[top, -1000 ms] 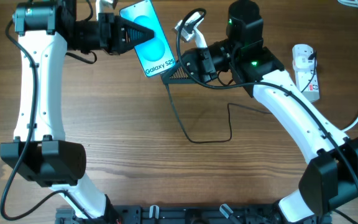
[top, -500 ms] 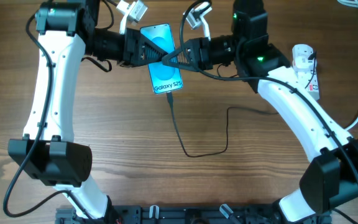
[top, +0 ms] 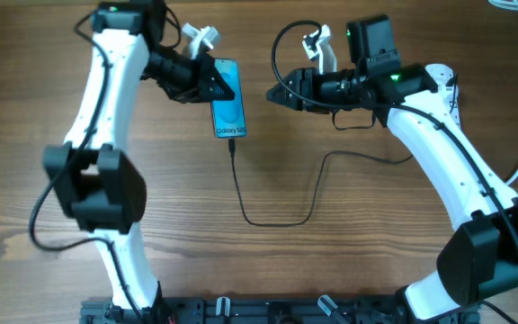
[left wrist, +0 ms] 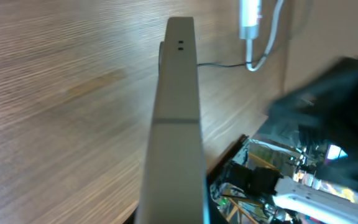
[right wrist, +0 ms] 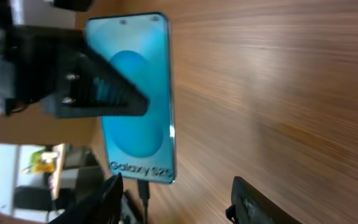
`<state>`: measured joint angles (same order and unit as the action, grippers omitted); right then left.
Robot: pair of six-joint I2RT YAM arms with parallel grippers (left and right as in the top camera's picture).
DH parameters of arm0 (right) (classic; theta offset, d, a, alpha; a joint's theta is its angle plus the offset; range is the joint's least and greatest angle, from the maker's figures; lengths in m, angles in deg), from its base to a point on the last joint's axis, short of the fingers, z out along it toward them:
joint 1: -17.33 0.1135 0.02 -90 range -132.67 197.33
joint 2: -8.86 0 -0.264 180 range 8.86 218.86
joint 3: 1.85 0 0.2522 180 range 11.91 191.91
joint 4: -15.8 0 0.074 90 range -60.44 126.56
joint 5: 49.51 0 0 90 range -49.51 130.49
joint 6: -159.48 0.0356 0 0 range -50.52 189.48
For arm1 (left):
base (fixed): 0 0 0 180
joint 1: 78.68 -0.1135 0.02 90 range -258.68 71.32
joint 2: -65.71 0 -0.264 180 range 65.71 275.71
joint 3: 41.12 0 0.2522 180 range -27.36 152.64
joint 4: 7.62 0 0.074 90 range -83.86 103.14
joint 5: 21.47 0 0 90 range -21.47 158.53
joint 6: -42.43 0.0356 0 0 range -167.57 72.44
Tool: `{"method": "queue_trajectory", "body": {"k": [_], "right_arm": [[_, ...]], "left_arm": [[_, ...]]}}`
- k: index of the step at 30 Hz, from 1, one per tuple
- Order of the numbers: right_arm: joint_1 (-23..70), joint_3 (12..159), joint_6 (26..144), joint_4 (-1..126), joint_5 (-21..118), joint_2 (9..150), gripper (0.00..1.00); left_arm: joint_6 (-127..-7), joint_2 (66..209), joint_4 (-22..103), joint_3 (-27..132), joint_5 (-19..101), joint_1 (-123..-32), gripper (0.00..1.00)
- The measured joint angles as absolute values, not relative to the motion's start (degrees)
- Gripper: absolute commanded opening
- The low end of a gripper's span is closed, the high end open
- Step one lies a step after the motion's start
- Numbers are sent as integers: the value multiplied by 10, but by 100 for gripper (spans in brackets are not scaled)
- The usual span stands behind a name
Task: Plug charger to phone and switch on socket
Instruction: 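Lower the phone onto the table and open both grippers, then move the right gripper to the power strip and press the charger's switch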
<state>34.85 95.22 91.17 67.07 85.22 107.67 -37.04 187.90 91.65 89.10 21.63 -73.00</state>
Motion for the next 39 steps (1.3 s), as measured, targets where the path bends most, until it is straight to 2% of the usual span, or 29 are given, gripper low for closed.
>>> {"method": "queue_trajectory", "body": {"k": [6,14,20,25,27,29,30,32,33,36,37,39], "right_arm": [[349,952,898,743,748,1077,57],[349,952,895,770,693,1077,57],[349,952,894,772,682,1077,57],[349,952,893,783,669,1077,57],[349,952,892,786,660,1077,57],[349,952,888,786,655,1077,49],[348,952,886,786,654,1077,28],[329,957,882,794,653,1077,8],[314,962,882,799,652,1077,4],[226,979,880,799,648,1070,4],[199,980,881,799,643,1065,4],[142,981,893,799,619,1055,4]], "left_arm": [[-423,1971,850,890,240,-724,4],[-434,2074,822,890,248,-711,4],[-439,2090,810,889,248,-697,21],[-439,2090,809,889,246,-697,25],[-441,2090,809,889,251,-697,21],[-453,2090,809,889,278,-697,16],[-467,2090,809,889,301,-697,13],[-483,2088,814,889,341,-702,14],[-490,2082,814,888,353,-705,14],[-511,2005,805,884,381,-720,23],[-516,1973,803,884,387,-724,31],[-519,1884,794,885,401,-726,54]]}}
